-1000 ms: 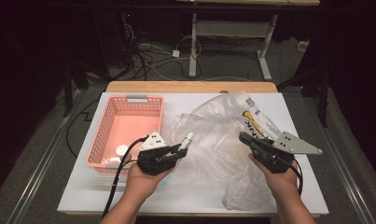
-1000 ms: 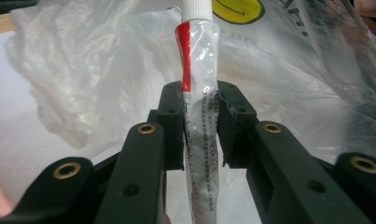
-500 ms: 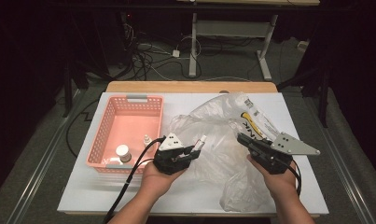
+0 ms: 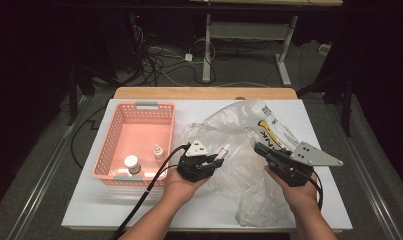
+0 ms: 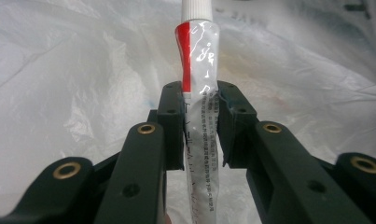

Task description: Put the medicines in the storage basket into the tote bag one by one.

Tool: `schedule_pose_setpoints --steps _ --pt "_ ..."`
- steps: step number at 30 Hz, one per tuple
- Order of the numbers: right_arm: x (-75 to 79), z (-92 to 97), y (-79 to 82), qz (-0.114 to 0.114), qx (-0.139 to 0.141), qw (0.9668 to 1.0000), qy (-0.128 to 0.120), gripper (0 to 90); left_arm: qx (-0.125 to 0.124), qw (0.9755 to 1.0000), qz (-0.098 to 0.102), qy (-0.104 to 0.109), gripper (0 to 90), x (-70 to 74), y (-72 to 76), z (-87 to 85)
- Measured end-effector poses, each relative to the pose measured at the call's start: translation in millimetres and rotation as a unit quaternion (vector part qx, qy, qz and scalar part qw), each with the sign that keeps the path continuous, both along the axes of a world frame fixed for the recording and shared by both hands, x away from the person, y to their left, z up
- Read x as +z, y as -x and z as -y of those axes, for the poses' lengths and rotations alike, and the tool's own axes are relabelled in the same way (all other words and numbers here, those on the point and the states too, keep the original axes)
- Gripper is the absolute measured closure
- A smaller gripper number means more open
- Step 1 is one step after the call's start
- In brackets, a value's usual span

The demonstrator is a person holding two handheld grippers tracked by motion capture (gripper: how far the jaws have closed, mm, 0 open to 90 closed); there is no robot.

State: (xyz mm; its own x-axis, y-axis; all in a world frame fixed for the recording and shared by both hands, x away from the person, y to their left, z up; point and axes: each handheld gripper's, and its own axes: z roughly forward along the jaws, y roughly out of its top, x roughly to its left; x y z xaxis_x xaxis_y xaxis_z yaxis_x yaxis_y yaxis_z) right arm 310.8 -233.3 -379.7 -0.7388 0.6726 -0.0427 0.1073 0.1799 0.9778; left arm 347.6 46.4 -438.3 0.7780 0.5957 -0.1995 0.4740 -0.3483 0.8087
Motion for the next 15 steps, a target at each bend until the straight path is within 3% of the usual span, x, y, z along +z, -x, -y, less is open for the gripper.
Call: schedule_pose_setpoints --steps 9,15 --pt "-0.2 -0.4 -0.9 0.0 -0.002 1.0 -0.001 90.0 0.009 0.9999 0.004 0.008 71.7 -8.0 -12.3 13.9" --pt "-0.6 0.0 -1.6 -0.001 -0.002 1.0 -0.003 90.0 0.015 0.9998 0.012 0.008 71.6 -10.2 -23.8 32.0"
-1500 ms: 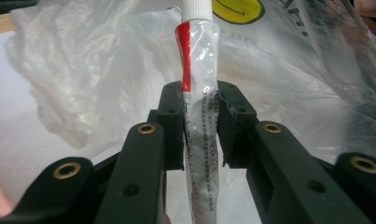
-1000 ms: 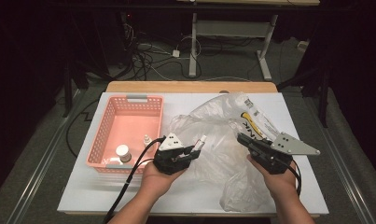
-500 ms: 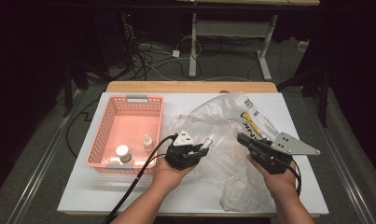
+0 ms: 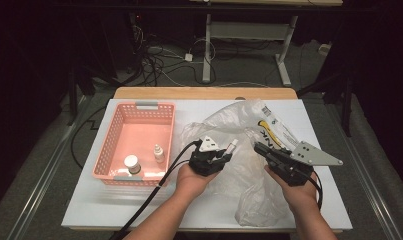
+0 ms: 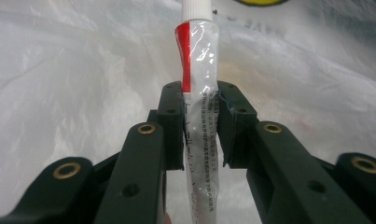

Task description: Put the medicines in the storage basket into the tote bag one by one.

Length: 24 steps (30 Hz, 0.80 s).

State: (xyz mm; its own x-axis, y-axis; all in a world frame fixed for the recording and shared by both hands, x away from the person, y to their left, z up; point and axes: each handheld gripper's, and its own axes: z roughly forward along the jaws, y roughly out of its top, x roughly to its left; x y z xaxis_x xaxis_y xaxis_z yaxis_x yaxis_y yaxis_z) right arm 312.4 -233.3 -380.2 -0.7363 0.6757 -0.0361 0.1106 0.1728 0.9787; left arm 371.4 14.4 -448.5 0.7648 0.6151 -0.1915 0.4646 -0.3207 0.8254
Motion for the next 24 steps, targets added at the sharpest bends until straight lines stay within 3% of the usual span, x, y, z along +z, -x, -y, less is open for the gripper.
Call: schedule_pose_setpoints --steps 7,11,13,16,24 --pt "0.2 0.8 -0.6 0.001 0.0 1.0 -0.001 90.0 0.001 0.9998 0.017 -0.01 71.6 -0.3 -14.5 26.9" --pt "0.2 1.6 -0.8 0.0 -0.001 1.0 -0.004 90.0 0.012 0.9998 0.006 -0.012 71.4 -4.9 -23.0 39.8" --pt "0.5 2.5 -0.7 0.0 0.0 1.0 -0.005 90.0 0.013 0.9999 0.0 -0.003 62.9 -8.1 -25.1 42.3" --pt "1.2 4.4 -0.7 0.001 -0.001 1.0 -0.007 90.0 0.012 0.9998 -0.01 -0.008 50.5 -9.2 -24.9 40.8" --pt "0.0 3.5 -1.1 -0.001 -0.002 1.0 -0.004 90.0 -0.007 0.9999 -0.006 -0.014 43.8 -5.4 -8.1 17.7"
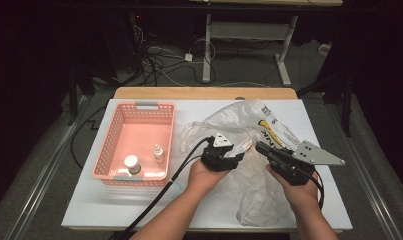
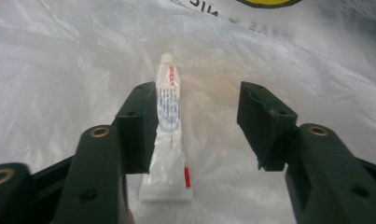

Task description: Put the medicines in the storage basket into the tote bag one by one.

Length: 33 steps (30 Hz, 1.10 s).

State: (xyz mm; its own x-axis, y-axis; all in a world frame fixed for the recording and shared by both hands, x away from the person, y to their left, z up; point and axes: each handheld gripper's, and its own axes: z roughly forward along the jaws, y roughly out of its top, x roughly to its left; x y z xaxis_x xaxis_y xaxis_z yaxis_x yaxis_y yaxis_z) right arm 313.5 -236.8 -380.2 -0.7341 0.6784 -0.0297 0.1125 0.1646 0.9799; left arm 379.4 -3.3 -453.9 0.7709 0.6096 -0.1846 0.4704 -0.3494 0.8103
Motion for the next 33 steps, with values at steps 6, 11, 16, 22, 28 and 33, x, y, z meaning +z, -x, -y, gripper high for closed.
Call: schedule_pose_setpoints --steps 6,11,16,22,28,33 --pt "-2.0 -1.6 -0.6 -0.002 0.001 1.0 0.004 90.0 -0.018 0.9998 -0.011 0.006 33.6 0.0 15.2 -16.8" --pt "-2.6 -2.2 -0.5 -0.004 0.0 1.0 0.007 90.0 -0.021 0.9997 -0.008 0.01 24.1 0.4 29.0 -25.9" --pt "-2.8 -2.7 -0.2 -0.004 0.0 1.0 0.007 90.0 -0.021 0.9997 -0.003 0.01 16.0 2.7 42.2 -34.2" --pt "-2.3 -2.5 0.2 -0.002 0.0 1.0 0.008 90.0 -0.018 0.9998 -0.002 0.007 6.7 6.0 53.0 -44.8" --pt "-1.0 -1.5 0.8 0.0 -0.001 1.0 0.007 90.0 -0.023 0.9997 0.0 0.012 0.0 9.7 62.6 -52.7" --pt "-0.9 -0.8 0.6 0.001 -0.002 1.0 0.007 90.0 -0.023 0.9995 0.0 0.022 0.0 17.5 70.2 -63.6"
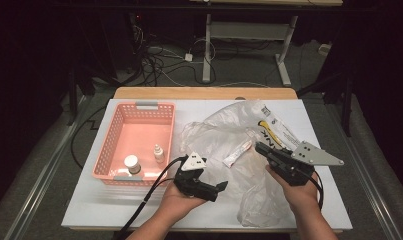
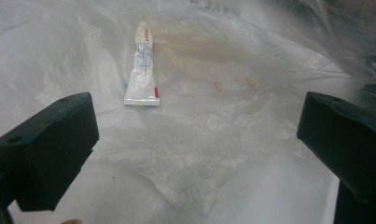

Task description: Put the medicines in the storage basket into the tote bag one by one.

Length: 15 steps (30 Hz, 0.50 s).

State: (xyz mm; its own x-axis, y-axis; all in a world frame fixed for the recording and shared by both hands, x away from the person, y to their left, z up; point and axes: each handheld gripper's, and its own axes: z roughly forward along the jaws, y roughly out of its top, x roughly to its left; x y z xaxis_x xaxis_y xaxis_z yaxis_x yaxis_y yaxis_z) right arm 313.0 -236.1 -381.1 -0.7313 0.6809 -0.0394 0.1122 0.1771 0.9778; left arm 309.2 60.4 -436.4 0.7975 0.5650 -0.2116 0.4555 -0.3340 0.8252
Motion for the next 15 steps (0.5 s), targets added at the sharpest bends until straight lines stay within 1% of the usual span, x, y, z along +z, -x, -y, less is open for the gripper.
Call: schedule_pose_setpoints --steps 3,5,7,11,12,15 --pt "-0.1 0.0 0.2 -0.002 -0.002 1.0 -0.001 90.0 0.004 1.0 0.007 -0.003 0.0 5.3 3.8 -9.8" --pt "-0.2 -0.1 0.2 -0.003 -0.002 1.0 -0.001 90.0 0.007 1.0 0.005 0.0 0.0 7.1 4.4 -16.0" --pt "-0.2 -0.2 0.3 -0.002 -0.002 1.0 0.001 90.0 0.012 0.9999 0.007 -0.003 0.0 8.8 5.6 -22.6" --pt "-0.2 -0.7 0.2 -0.001 -0.001 1.0 0.001 90.0 0.022 0.9997 0.009 -0.006 0.0 10.0 7.6 -35.9" --pt "-0.2 -0.7 0.2 -0.001 -0.001 1.0 0.001 90.0 0.023 0.9997 0.007 -0.007 0.0 9.9 7.4 -39.8" --pt "-0.4 -0.8 0.4 -0.003 -0.002 1.0 0.0 90.0 0.035 0.9993 0.008 -0.012 0.0 10.0 6.8 -51.1"
